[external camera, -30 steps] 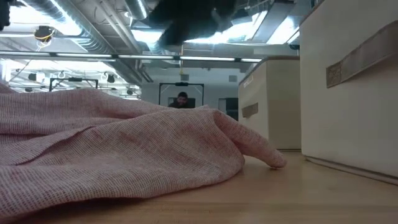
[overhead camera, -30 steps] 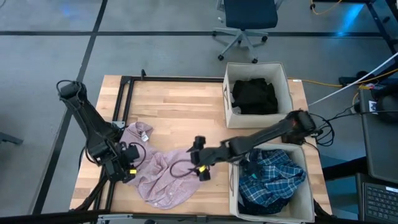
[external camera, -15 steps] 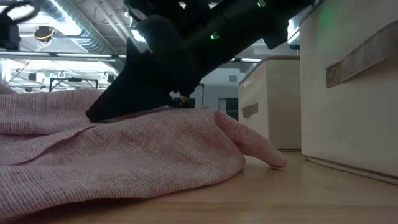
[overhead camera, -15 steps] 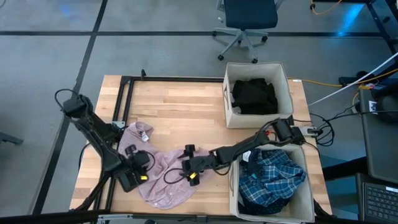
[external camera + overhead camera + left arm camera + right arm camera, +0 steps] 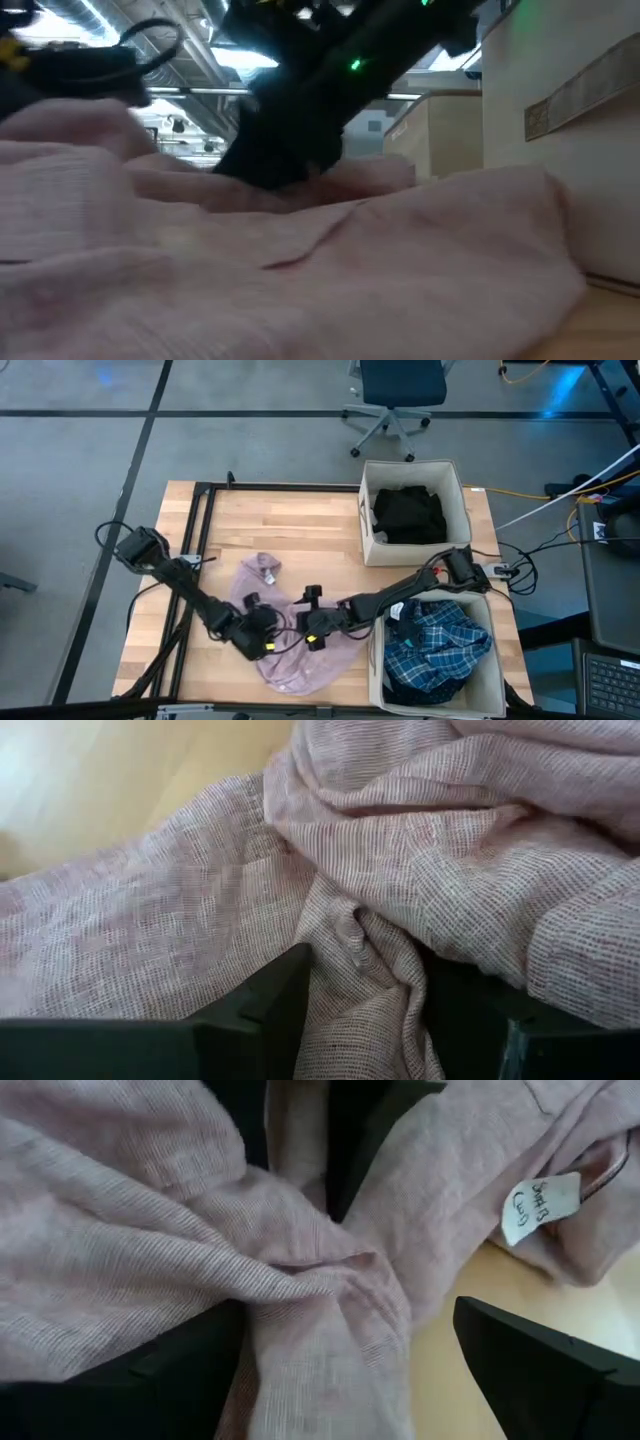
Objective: Sort clothes
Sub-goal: Put the pink polo shirt into the bottom laundry organizer
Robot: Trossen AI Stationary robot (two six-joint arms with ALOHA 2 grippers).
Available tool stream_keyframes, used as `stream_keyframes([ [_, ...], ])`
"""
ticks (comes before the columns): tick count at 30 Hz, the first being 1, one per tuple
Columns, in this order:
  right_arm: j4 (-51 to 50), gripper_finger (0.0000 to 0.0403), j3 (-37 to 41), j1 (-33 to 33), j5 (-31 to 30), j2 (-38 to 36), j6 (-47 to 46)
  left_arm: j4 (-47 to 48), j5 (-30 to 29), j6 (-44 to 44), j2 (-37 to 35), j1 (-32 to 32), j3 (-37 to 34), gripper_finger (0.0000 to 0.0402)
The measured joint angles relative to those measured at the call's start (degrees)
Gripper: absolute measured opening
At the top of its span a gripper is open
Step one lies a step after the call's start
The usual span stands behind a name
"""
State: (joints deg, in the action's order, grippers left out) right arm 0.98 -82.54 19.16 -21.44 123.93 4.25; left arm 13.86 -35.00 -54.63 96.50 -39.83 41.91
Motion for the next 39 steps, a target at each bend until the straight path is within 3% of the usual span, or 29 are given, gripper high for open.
stream_keyframes([
  [4, -5.6, 0.0360, 0.0, 0.0, 0.0, -3.5, -2.6, 2.1, 3.9, 9.2, -3.7, 2.9, 2.9, 0.0172],
  [7, -7.5, 0.0360, 0.0, 0.0, 0.4, -5.5, -3.5, 9.4, 7.7, 11.5, -8.5, 2.9, 6.1, 0.0172],
  [13, -4.1, 0.0360, 0.0, -0.2, 3.8, -5.1, -3.9, 26.2, 8.8, 0.6, -18.9, -2.0, 9.5, 0.0172],
  [17, 1.9, 0.0360, 0.0, -0.2, 5.4, -2.9, -3.5, 27.7, 8.9, -8.3, -22.1, -6.6, 5.0, 0.0172],
  [19, 4.4, 0.0360, 0.0, -0.2, 8.9, -1.5, -2.4, 23.2, 9.5, -12.0, -22.0, -7.9, 0.8, 0.0172],
  [23, 6.7, 0.0360, 0.0, -0.1, 15.0, 2.1, -1.0, 3.4, 10.3, -12.4, -20.3, -8.4, -8.4, 0.0172],
  [26, 7.1, 0.0360, 0.0, -0.4, 13.0, 4.5, -1.0, -9.0, 10.4, -11.0, -17.6, -7.5, -13.9, 0.0172],
  [29, 8.3, 0.0360, -0.2, -1.0, 9.6, 6.3, -1.4, -14.8, 9.4, -10.9, -14.9, -5.6, -16.7, 0.0172],
  [32, 10.1, 0.0360, -0.2, -1.6, 6.6, 7.5, -2.8, -18.1, 7.5, -9.2, -12.7, -3.4, -17.7, 0.0172],
  [39, 15.1, 0.0360, -0.1, -2.3, 6.2, 9.4, -4.0, -32.3, 5.9, 2.7, -8.0, 2.2, -18.1, 0.0172],
])
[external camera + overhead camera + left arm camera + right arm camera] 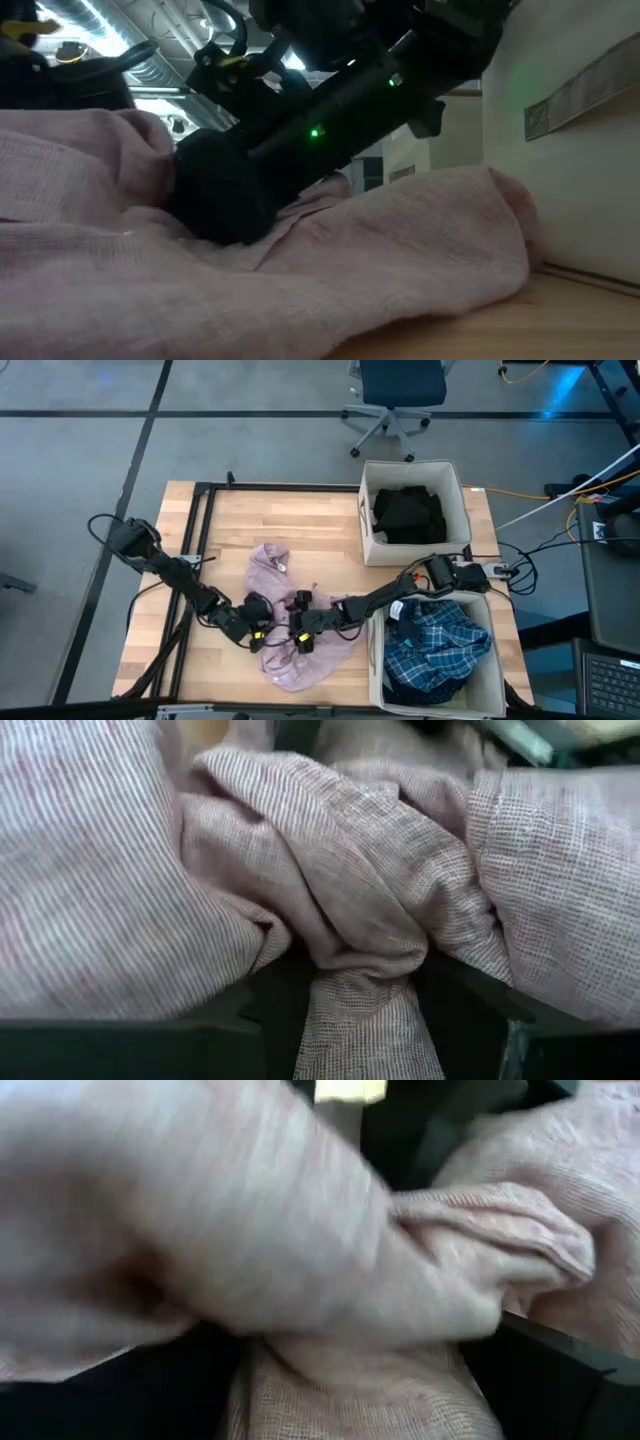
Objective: Sort clothes
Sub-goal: Put the pink polo shirt into the bottom laundry organizer
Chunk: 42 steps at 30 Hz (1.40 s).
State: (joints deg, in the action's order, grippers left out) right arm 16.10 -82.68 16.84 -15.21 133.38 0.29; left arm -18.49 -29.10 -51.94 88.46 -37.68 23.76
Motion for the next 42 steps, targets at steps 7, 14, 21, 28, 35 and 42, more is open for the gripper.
stream_keyframes([
  [7, 4.6, 0.0359, 0.4, 0.1, -0.1, 0.6, 0.0, -13.2, 0.2, 4.3, 6.4, 4.2, -0.2, 0.0172],
  [14, 3.6, 0.0279, 0.4, -0.1, 0.0, 0.6, -0.7, -20.1, 0.5, 8.8, 7.9, 5.3, 0.4, 0.0172],
  [21, 2.2, 0.0114, 0.1, -0.2, -0.5, 0.6, -1.8, -21.2, 0.0, 10.6, 6.3, 4.5, 1.4, 0.0172],
  [28, -0.2, 0.0086, -0.2, -0.1, -0.8, 0.1, -0.3, -7.0, -0.7, 7.7, -4.7, 0.5, 1.8, 0.0172],
  [35, -5.7, 0.0081, 0.3, 0.9, -9.3, -4.5, 3.9, 16.7, -0.3, -1.7, -18.7, -4.9, 1.8, 0.0173],
  [42, -10.3, 0.0079, 0.3, 1.0, -13.0, -14.0, 6.4, 28.8, -8.1, -7.5, -23.4, -9.1, 1.7, 0.0173],
])
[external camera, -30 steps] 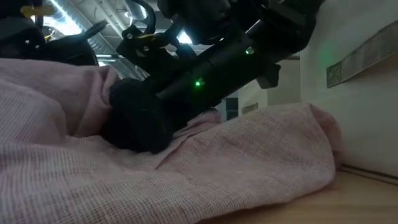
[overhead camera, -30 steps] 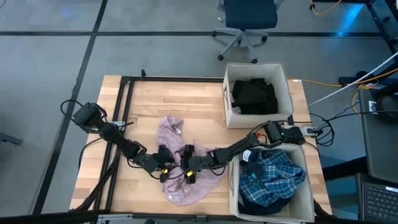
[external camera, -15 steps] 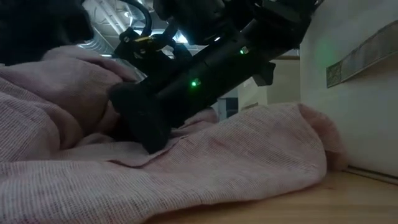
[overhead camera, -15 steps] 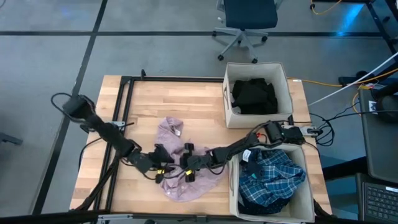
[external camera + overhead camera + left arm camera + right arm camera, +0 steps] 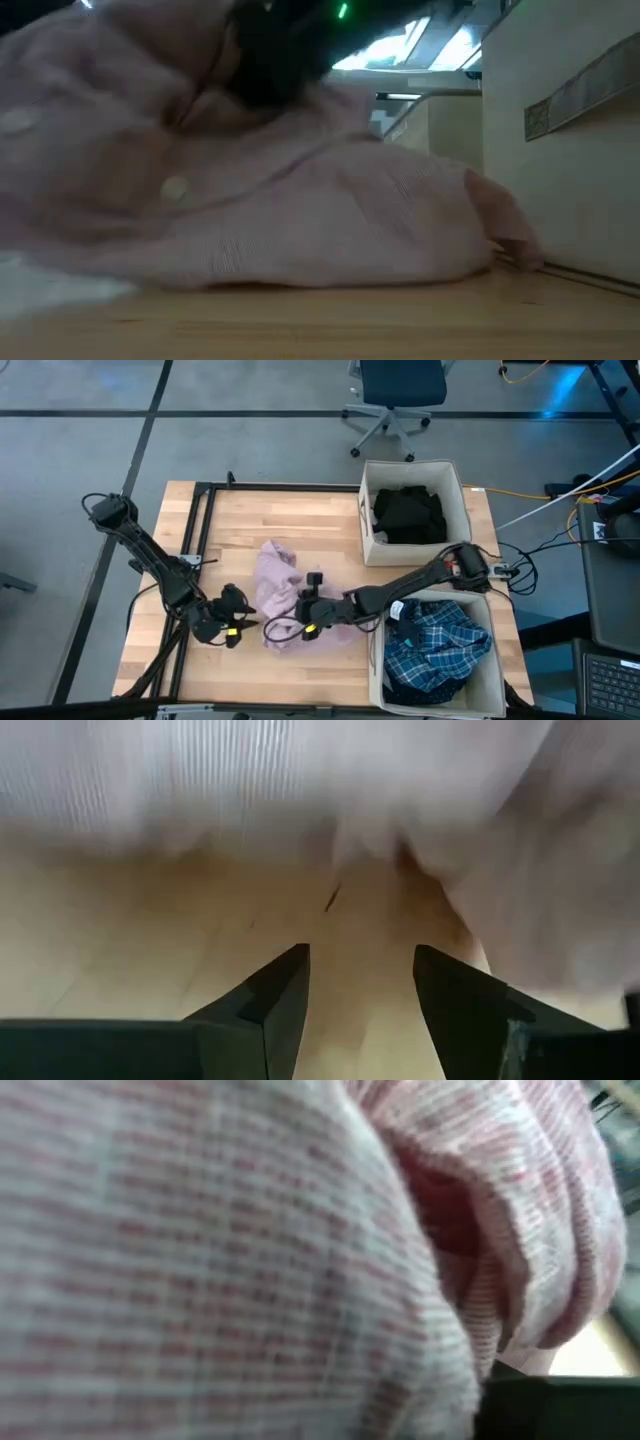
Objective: Sort clothes
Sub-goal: Put the pink polo shirt into the bottom laundry organizer
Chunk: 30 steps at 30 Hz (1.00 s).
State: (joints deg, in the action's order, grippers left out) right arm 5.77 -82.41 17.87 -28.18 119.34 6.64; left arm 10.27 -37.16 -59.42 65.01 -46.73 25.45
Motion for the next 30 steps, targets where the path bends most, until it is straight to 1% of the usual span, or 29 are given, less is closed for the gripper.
stream_keyframes([
  [7, -8.4, 0.0078, 0.0, 0.1, -7.2, -12.0, 2.1, 0.9, -1.6, -1.7, 1.6, -2.4, -0.1, 0.0173],
  [13, -14.3, 0.0078, 0.0, 2.5, -10.9, -22.5, 2.9, 1.0, -2.7, -2.5, 2.4, -2.4, -0.1, 0.0173],
  [17, -18.3, 0.0077, -0.1, 6.5, -12.4, -30.1, 2.6, 1.0, -2.7, -4.3, 2.5, -2.8, -0.1, 0.0173],
  [22, -19.7, 0.0085, -0.1, 12.6, -20.4, -39.2, 2.6, 1.0, -2.7, -3.7, 2.5, -2.5, -0.2, 0.0173],
  [25, -19.7, 0.0087, -0.1, 17.1, -23.2, -44.1, 2.6, 1.0, -2.7, -3.8, 2.5, -1.8, -0.2, 0.0173],
  [30, -19.6, 0.0076, -0.1, 25.5, -28.3, -50.9, 0.3, 0.7, -2.7, -4.8, 2.5, -1.0, -0.2, 0.0173],
])
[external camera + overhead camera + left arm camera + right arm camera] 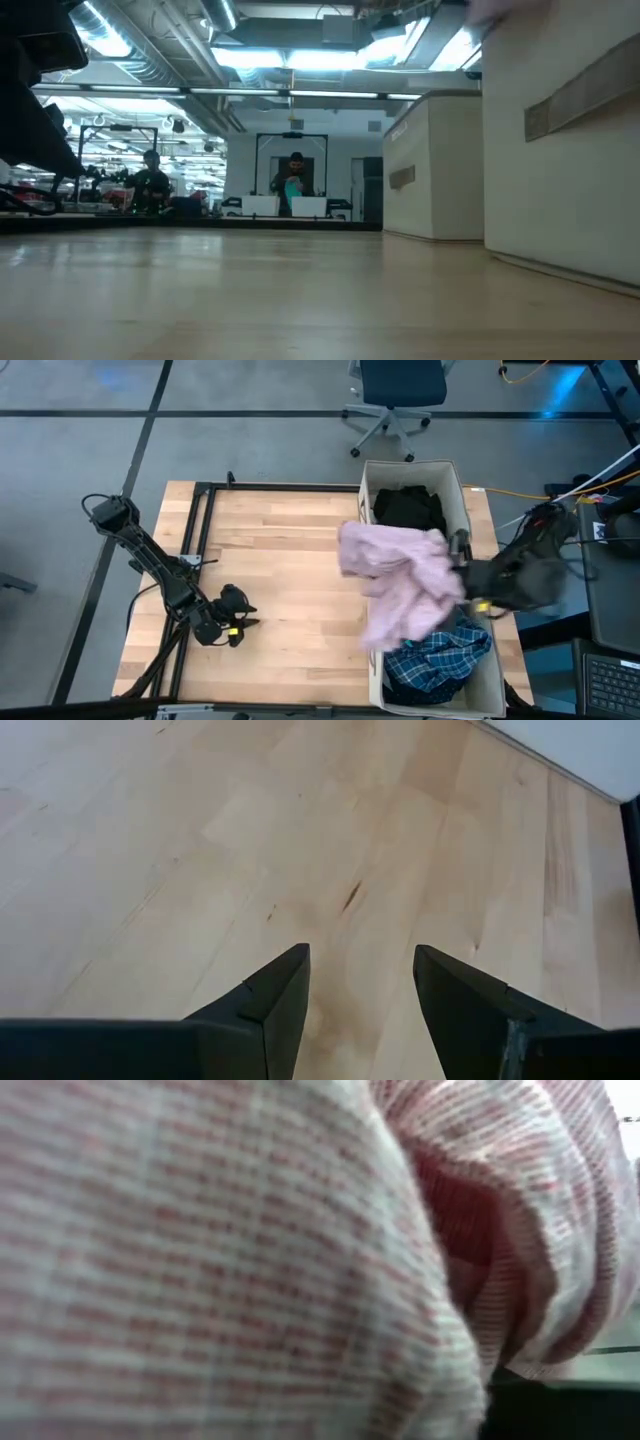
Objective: Sort clothes
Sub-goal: Put the pink polo shirt into the bottom laundry organizer
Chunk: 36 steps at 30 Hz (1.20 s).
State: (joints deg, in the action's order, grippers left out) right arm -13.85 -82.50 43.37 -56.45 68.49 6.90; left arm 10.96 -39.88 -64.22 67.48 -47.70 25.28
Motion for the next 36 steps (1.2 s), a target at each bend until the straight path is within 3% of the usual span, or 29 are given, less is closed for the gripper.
stream_keyframes([
  [7, -1.3, 0.0086, -0.1, 13.0, -2.7, -6.2, -11.1, -0.5, 0.0, -1.7, 0.0, 0.6, 0.0, 0.0173],
  [10, -5.2, 0.0080, -0.1, 18.4, -7.9, -6.8, -16.4, -1.3, 0.0, -1.4, 0.0, 0.7, 0.0, 0.0173],
  [15, -18.6, 0.0075, -0.1, 28.5, -15.2, -6.6, -30.9, -1.4, 0.0, -1.4, 0.0, 1.0, 0.0, 0.0173],
  [20, -39.2, 0.0078, -0.1, 32.5, -15.5, -3.4, -55.6, -1.4, -0.4, -1.8, 0.0, 1.0, 0.0, 0.0173],
  [25, -57.9, 0.0075, 0.5, 31.9, -8.3, 1.9, -82.6, -1.4, -0.4, -1.8, 0.0, 1.4, 0.0, 0.0173],
  [29, -64.5, 0.0076, 3.7, 31.9, -1.0, 6.0, -98.1, -1.4, -0.4, -1.7, 0.0, 2.3, 0.0, 0.0173],
  [32, -65.4, 0.0079, 7.6, 30.3, 4.8, 8.9, -104.5, -1.4, -0.4, -1.0, 0.0, 3.4, 0.0, 0.0172],
  [36, -65.0, 0.0080, 12.9, 26.4, 13.0, 12.3, -106.0, -1.6, -0.4, 0.1, 0.0, 5.1, 0.0, 0.0172],
])
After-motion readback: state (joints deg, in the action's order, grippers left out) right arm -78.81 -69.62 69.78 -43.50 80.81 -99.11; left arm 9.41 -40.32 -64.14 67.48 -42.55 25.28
